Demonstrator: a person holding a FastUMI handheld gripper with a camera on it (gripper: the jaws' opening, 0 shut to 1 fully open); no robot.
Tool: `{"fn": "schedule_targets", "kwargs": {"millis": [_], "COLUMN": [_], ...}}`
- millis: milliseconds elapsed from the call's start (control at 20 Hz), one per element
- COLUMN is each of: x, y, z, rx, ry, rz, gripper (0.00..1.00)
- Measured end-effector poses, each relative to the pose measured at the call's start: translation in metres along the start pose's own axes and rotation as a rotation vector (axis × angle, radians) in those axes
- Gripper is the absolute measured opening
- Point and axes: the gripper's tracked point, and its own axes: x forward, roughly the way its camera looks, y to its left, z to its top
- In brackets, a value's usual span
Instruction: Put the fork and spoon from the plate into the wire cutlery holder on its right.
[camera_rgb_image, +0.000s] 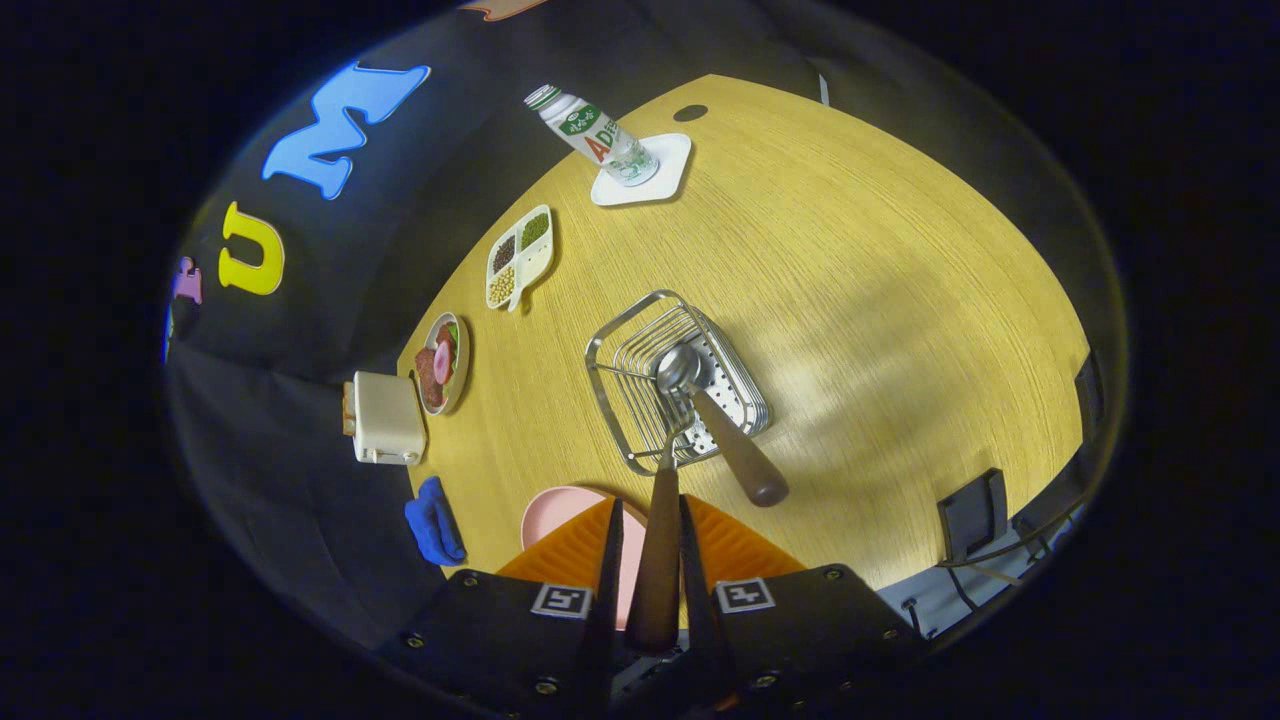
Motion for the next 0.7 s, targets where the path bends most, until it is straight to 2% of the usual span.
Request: {"fn": "schedule_targets", "kwargs": {"millis": [550,600,650,700], "x": [-0.01,-0.023,-0.016,-0.018], "y": [0.007,0.005,0.003,-0.001], "z": [0.001,0.007,0.005,0.009], "rx": [-0.028,-0.049,-0.078,-0.111], "ry": [-0.026,-0.037,-0.053,-0.071], "rz": [0.008,-0.013,-0.036,-0.063], "gripper": [0.33,0.4,0.54,0.54]}}
